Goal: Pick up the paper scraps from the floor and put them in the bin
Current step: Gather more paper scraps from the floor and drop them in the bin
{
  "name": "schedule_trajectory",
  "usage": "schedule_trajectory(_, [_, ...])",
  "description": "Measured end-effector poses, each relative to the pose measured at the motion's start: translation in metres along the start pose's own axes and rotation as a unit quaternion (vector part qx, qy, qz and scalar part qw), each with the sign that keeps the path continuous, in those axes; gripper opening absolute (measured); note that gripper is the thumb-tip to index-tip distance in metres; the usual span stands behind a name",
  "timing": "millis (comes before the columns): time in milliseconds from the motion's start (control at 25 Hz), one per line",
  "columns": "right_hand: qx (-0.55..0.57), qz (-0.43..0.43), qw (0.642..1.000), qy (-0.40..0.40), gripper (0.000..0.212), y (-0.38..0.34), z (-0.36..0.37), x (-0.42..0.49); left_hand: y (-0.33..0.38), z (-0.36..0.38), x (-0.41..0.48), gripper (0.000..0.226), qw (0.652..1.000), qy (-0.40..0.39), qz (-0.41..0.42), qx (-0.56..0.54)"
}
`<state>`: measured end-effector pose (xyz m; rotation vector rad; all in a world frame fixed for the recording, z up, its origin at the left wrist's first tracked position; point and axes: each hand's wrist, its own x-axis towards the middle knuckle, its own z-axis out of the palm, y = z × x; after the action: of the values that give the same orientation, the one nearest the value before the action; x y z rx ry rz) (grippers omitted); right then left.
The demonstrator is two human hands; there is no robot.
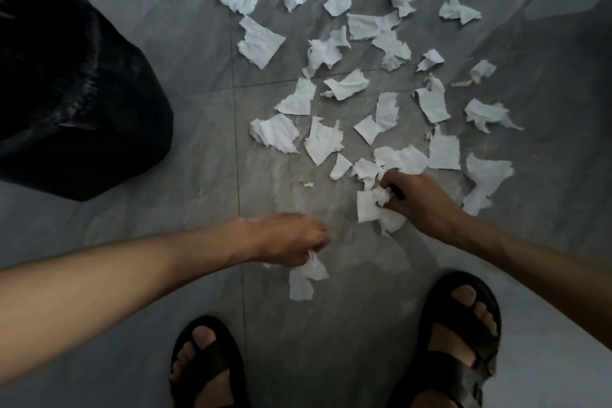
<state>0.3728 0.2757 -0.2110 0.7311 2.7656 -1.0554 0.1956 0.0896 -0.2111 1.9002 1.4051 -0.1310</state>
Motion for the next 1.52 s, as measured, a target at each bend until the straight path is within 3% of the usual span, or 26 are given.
schedule_trajectory(200, [0.016,0.006,1.0,-0.004,0.014,-0.011,0.001,0.0,-0.011,0.018,0.0,0.038,0.999,-0.047,-0.007,-0.019])
schedule_trajectory(360, [0.015,0.012,1.0,-0.011,0.014,-0.015,0.002,0.001,-0.009,0.03,0.0,0.044,0.996,-0.08,-0.003,-0.029])
schedule_trajectory(600, [0.016,0.008,0.999,-0.029,0.014,-0.021,0.006,0.003,0.0,0.051,-0.01,0.042,0.999,0.004,0.044,0.025])
schedule_trajectory(720, [0.016,0.0,0.999,-0.035,0.012,-0.023,0.008,0.004,-0.01,0.049,-0.013,0.03,0.998,0.017,0.053,0.026])
schedule_trajectory(840, [0.022,-0.008,0.999,-0.038,0.01,-0.024,0.011,0.003,-0.024,0.043,-0.018,0.011,0.999,0.028,0.019,0.012])
schedule_trajectory(1200, [0.024,-0.019,0.999,-0.042,0.013,-0.024,0.024,0.001,-0.054,-0.033,-0.023,0.011,0.969,0.208,-0.095,-0.094])
schedule_trajectory(1400, [0.033,0.003,0.999,-0.038,0.014,-0.022,0.024,0.004,-0.065,-0.039,-0.025,0.01,0.962,0.226,-0.13,-0.079])
schedule_trajectory(1520, [0.032,0.008,0.999,-0.034,0.014,-0.022,0.025,0.006,-0.066,-0.026,-0.022,0.026,0.96,0.199,-0.172,-0.097])
